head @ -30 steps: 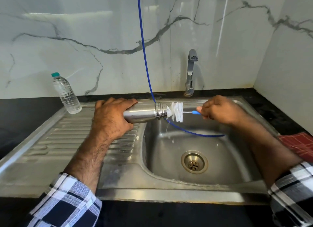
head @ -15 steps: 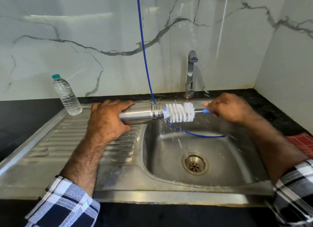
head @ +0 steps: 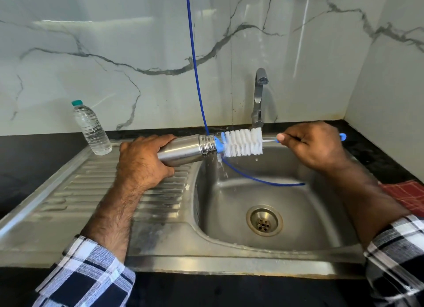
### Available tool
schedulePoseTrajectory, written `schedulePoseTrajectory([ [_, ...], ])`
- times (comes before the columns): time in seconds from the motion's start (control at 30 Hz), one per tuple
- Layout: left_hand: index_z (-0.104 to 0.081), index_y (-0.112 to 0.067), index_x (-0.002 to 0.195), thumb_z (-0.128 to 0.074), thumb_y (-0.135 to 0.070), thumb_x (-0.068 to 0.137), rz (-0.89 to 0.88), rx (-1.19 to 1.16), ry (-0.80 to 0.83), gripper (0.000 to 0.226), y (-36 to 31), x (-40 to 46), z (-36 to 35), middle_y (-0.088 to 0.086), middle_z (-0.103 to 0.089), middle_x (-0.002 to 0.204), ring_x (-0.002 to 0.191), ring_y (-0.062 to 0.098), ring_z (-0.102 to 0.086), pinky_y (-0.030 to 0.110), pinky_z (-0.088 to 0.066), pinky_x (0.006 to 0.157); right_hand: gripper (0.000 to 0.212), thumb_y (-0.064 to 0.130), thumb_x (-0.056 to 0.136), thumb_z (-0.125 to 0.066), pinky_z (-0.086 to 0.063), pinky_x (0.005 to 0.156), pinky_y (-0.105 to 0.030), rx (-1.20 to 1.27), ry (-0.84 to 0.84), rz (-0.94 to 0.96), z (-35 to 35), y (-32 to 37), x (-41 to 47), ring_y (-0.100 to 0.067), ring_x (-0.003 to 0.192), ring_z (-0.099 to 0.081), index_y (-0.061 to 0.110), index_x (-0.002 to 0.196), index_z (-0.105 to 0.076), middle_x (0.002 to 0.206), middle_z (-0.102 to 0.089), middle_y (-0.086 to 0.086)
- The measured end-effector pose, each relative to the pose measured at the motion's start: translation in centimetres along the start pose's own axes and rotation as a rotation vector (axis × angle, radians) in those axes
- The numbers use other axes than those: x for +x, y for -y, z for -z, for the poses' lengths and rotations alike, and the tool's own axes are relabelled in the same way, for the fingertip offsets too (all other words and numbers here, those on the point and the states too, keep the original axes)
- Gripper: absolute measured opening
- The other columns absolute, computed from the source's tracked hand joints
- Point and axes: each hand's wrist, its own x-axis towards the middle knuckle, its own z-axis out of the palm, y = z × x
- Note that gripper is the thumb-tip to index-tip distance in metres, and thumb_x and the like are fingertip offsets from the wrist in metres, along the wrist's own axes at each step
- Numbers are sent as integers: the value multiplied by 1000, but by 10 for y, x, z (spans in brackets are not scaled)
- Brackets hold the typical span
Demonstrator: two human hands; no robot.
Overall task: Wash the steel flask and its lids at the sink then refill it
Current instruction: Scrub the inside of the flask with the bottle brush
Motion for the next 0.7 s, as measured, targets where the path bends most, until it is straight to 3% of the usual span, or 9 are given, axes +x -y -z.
schedulePoseTrajectory([
  [0.17,-60,-44,144,-99,-41,60,-42,-4,19,93,-5,-2,0,-13,-69,133,120,20,-59,44,-34,106,48,50,101,-63,-49,73,-40,143,263,-237,0,-14,8,-24,69,-61,20,64,-71,60,-64,4],
  [0.3,-59,-45,145,-97,-41,61,-69,16,15,93,-5,-2,0,-14,-68,134,122,19,-58,44,-32,107,48,47,100,-67,-50,72,-42,286,347,-340,-2,-18,9,-23,62,-57,21,60,-73,51,-60,6],
  [0.37,-59,-45,145,-97,-43,60,-58,37,18,93,-4,-2,-1,-14,-68,134,122,19,-58,44,-33,108,43,47,100,-66,-48,68,-39,236,312,-270,-4,-13,4,-21,64,-57,21,67,-71,55,-61,9],
  [0.5,-61,-45,143,-99,-44,56,-7,7,16,95,-2,-3,-2,-13,-69,136,125,20,-59,45,-35,107,17,44,93,-76,-53,75,-37,169,140,-41,-13,0,-7,-18,80,-64,27,96,-75,88,-68,6],
  [0.7,-61,-43,143,-100,-41,56,-10,-38,17,95,1,-1,-3,-10,-71,132,119,21,-61,45,-36,107,13,38,97,-74,-50,73,-33,118,19,6,-2,1,0,-20,82,-67,28,98,-81,86,-75,8],
])
